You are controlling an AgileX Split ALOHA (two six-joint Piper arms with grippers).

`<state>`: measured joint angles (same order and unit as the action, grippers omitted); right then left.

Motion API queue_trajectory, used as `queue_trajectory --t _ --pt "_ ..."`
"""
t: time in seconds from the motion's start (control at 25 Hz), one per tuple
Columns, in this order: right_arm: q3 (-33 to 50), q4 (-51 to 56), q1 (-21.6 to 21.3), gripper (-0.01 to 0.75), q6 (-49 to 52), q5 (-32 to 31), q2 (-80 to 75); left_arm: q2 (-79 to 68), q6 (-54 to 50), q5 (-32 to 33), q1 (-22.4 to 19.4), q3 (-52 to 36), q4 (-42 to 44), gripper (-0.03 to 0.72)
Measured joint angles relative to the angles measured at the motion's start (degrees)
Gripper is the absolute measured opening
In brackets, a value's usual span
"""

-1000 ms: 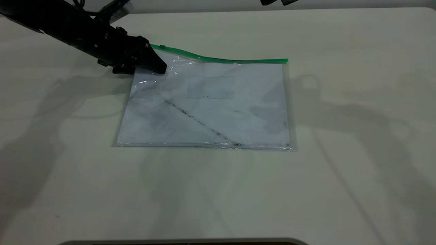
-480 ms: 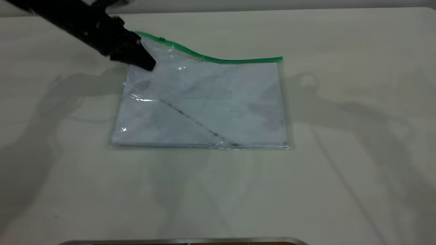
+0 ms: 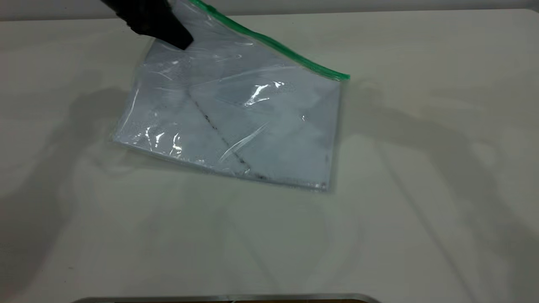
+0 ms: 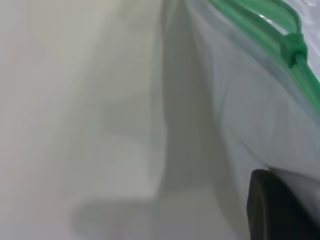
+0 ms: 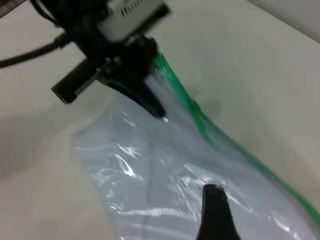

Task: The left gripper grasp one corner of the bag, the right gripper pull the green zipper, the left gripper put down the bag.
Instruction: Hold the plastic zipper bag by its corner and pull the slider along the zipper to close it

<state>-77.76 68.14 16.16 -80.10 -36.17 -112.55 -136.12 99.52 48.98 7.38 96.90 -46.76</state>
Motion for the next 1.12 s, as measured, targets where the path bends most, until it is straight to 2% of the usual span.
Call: queue_trajectory --t 0.12,0.28,0.64,0.92,1.12 --pt "-0.3 2.7 2.1 0.531 -2.6 0.0 -2.7 0.1 6.9 3.9 1.3 0.0 0.2 0.114" --pt "-0.3 5.5 4.5 0.521 -6.2 0.2 -6.8 0.1 9.8 6.6 1.8 0.0 0.8 0.115" --pt "-1.7 14.2 6.7 0.52 -12.8 0.6 -11.8 0.1 10.0 6.1 2.0 0.0 1.3 0.118" --pt "-5.9 15.5 7.3 0.52 -15.8 0.5 -18.1 0.1 12.7 4.7 2.3 0.0 1.3 0.119" --pt "-6.6 16.6 7.3 0.52 -17.6 0.5 -19.8 0.1 13.2 3.9 2.5 0.0 1.1 0.053"
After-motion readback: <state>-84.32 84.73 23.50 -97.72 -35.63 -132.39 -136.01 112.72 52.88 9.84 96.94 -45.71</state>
